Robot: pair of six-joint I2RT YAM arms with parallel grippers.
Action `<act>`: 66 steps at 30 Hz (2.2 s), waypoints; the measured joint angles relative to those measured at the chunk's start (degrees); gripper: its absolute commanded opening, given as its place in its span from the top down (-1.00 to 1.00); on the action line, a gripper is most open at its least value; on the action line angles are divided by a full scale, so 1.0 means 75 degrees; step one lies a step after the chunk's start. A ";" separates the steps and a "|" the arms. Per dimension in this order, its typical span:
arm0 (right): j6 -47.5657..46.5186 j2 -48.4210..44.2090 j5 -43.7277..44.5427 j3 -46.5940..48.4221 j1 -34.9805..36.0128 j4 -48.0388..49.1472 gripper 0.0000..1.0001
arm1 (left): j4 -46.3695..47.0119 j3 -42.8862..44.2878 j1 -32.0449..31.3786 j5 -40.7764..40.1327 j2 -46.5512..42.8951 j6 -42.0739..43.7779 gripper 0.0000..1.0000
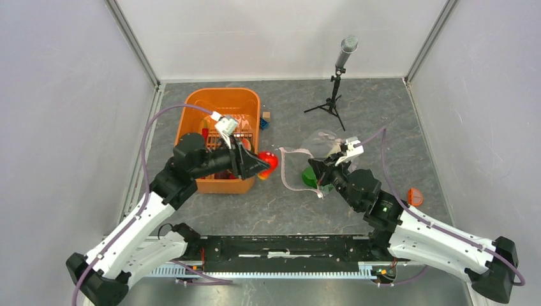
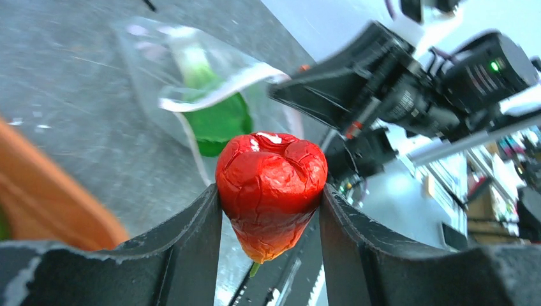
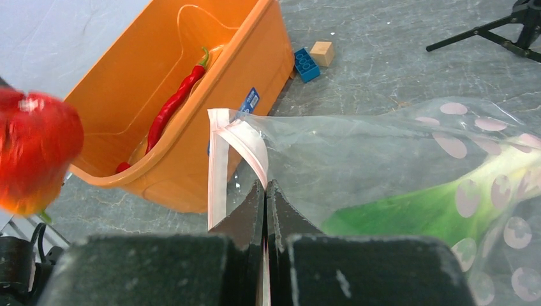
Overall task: Place the food in the zip-top bag and seal the zipper
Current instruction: Place the fake fruit in the zipper food storage bag, then pick up the fake fruit from the bin.
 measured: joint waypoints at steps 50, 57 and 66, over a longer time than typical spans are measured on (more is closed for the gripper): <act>-0.0248 -0.0711 0.0510 -0.0102 0.0003 0.0883 1.00 | -0.1513 0.1515 -0.1498 -0.5222 0.0933 0.0245 -1.00; -0.0592 -0.0866 0.0143 -0.0256 0.0003 0.0903 1.00 | -0.2259 0.0979 0.0848 -0.5103 0.2034 0.0230 -1.00; -0.0755 -0.0848 -0.0219 -0.0458 0.0003 0.0906 1.00 | -0.2299 0.0883 0.1207 -0.4456 0.3328 0.0233 -1.00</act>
